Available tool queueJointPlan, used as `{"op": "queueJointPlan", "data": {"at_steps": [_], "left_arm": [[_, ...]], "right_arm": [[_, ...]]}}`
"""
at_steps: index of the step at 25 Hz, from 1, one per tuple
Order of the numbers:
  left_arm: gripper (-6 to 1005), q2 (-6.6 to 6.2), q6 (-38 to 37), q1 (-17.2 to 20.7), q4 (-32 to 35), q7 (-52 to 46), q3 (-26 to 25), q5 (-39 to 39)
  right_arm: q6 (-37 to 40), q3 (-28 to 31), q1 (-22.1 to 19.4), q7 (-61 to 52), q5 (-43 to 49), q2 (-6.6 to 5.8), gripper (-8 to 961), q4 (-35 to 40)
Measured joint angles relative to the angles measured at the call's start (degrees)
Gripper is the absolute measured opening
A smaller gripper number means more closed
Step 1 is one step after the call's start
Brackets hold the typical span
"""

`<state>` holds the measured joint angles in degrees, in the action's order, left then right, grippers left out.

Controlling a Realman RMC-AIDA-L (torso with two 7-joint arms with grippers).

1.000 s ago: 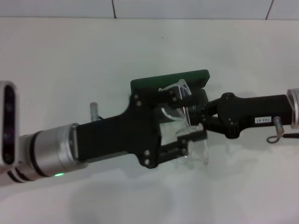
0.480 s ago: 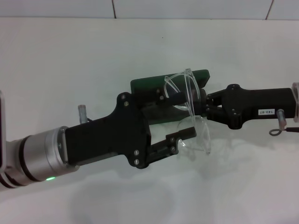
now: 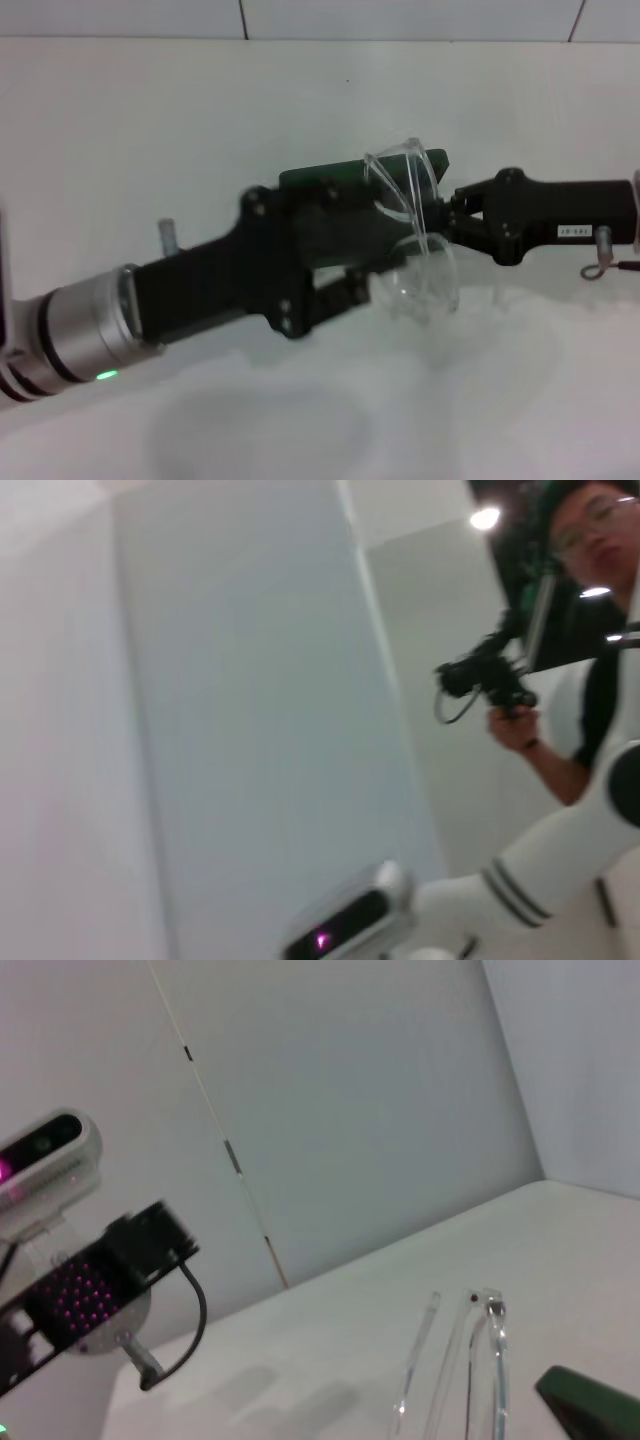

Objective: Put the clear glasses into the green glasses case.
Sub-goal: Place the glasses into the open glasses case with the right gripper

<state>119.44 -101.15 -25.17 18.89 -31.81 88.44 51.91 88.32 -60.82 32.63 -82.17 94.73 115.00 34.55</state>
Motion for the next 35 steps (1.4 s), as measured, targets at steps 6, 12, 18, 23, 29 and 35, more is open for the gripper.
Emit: {"op": "queueJointPlan", "data": {"at_steps": [6, 12, 18, 23, 29, 35], "left_arm": [[529, -0.02, 0.8, 0.9, -6.3, -1.9, -12.7, -0.2], [529, -0.61, 5.2, 3.7, -7.0, -6.8, -21.6, -0.2], [530, -0.53, 8.2, 5.2, -7.0, -7.2, -24.3, -0.3], [530, -0.3, 9.0, 4.9, -7.1, -7.1, -24.4, -0.3], [531, -0.16, 9.3, 5.2, -6.8, -7.2, -24.5, -0.3], [532, -0.18, 9.6, 4.8, -6.9, -7.3, -24.5, -0.3]], "right_arm": [[-1.3, -2.7, -1.2, -2.7, 4.3, 0.44, 53, 14.7], [-10.7, -17.1, -0.6, -19.5, 20.3, 0.69, 53, 35.2], [-17.6, -31.3, 4.2, -32.1, 35.6, 0.9, 53, 42.7], [-22.5, -40.9, 7.8, -40.1, 46.7, 1.15, 53, 41.5], [-27.9, -49.8, 8.6, -43.5, 53.9, 1.19, 53, 40.6], [-31.1, -52.6, 8.2, -43.6, 56.0, 1.18, 53, 40.9]]}}
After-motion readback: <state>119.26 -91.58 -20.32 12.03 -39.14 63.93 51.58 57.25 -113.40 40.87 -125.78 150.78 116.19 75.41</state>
